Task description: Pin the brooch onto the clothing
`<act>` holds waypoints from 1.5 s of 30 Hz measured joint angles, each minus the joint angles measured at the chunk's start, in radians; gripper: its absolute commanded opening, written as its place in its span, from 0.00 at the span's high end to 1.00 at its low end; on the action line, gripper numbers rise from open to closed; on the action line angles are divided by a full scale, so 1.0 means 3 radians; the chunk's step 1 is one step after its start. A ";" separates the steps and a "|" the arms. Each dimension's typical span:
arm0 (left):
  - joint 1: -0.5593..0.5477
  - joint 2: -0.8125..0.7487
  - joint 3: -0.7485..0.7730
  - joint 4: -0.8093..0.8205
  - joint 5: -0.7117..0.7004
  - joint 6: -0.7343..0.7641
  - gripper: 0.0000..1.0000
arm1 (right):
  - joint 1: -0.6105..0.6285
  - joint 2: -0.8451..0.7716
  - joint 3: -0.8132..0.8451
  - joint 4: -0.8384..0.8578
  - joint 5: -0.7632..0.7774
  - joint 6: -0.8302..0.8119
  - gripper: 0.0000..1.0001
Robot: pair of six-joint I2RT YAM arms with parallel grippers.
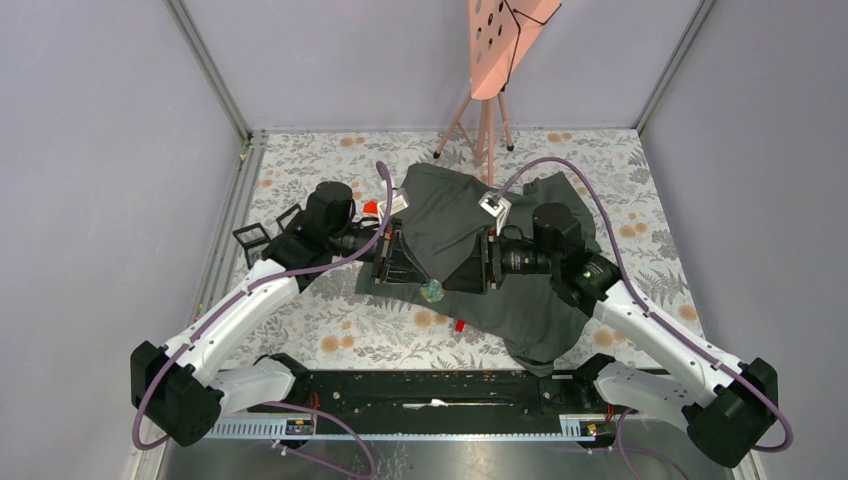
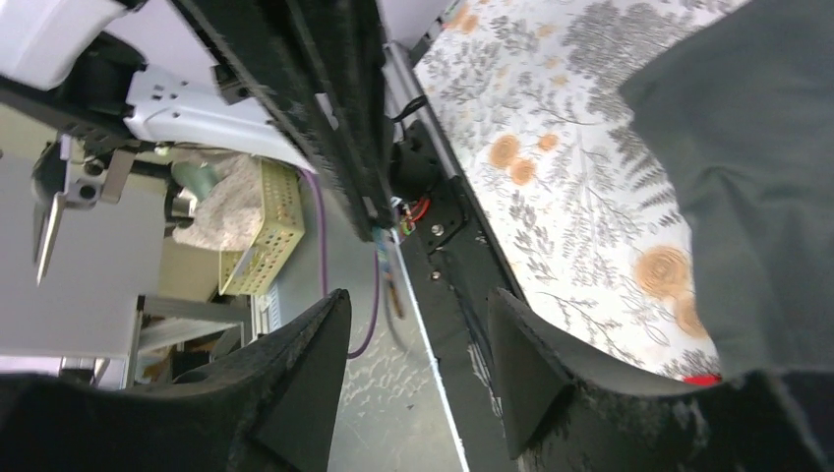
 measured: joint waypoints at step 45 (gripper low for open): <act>0.0402 -0.0005 -0.0584 0.0608 -0.0782 -0.2344 0.11 | 0.1127 -0.0449 -0.0001 -0.0196 0.2541 -0.2459 1.00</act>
